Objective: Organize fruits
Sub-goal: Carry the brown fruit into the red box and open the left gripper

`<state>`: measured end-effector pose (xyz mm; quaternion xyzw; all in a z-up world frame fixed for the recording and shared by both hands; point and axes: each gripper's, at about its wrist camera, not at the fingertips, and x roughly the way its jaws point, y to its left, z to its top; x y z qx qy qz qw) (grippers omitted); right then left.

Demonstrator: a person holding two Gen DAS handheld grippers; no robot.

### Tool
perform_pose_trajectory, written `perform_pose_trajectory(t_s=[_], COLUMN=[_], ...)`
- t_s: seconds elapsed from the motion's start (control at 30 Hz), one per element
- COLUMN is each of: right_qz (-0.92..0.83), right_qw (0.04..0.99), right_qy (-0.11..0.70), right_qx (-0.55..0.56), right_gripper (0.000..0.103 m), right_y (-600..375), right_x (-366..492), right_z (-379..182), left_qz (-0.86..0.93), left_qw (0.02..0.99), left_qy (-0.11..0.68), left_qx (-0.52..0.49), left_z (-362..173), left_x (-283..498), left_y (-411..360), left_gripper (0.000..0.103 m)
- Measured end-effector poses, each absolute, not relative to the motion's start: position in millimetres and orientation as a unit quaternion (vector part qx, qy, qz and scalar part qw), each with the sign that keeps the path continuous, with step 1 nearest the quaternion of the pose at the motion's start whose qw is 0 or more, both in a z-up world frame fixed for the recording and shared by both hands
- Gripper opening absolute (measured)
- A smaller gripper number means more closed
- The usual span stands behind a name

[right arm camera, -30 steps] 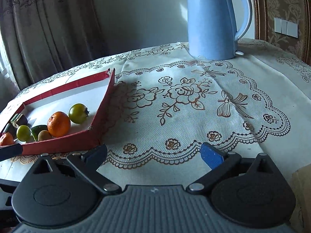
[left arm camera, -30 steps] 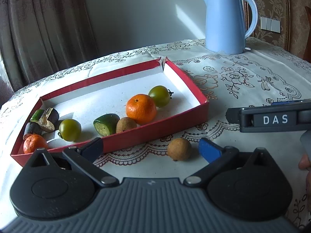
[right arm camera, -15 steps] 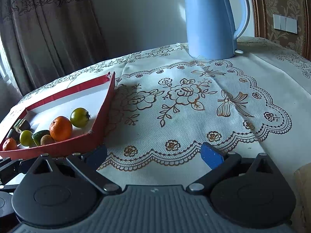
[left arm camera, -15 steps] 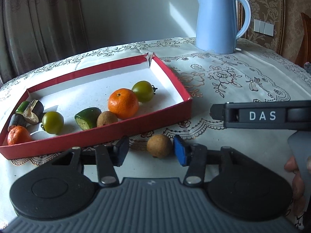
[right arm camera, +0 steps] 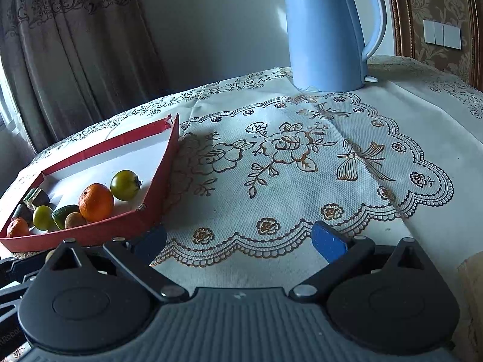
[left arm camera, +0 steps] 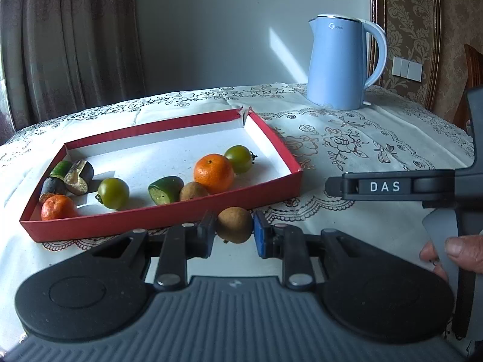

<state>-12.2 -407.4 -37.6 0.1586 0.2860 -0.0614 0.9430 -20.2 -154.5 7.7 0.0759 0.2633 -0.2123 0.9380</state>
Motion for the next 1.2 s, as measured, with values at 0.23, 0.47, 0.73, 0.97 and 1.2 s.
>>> perform_pose_trajectory(t_s=[0.23,0.47,0.73,0.97,1.2], right_qz=[-0.068,-0.075,-0.077,-0.078,-0.078], right_qw=[0.943,0.942,0.942,0.941,0.941], right_qy=[0.297,0.304,0.308,0.31,0.31], right_qx=[0.137,0.121,0.113,0.109,0.109], right_gripper=[0.103,0.103,0.103,0.103,0.103], right_y=[-401.4,-397.4,-395.7,-394.6,-394.6], right_x=[-9.3,-6.9,-5.7,-5.1,-5.0], right_z=[-37.4,-37.7,-37.5,-37.4,-37.3], left_qz=[-0.154,-0.101,-0.082,-0.079,-0.054], left_qw=[0.953,0.966,0.967,0.962,0.967], left_qy=[0.255,0.233,0.236,0.257,0.247], left_qx=[0.047,0.046,0.043,0.039,0.038], left_z=[20.5,39.8,45.7,34.7,29.7], left_x=[2.7,43.5,80.6,100.1,101.1], left_y=[-100.0,-72.6,-75.7,-80.5,-78.7], left_gripper=[0.024,0.024,0.024,0.024,0.076])
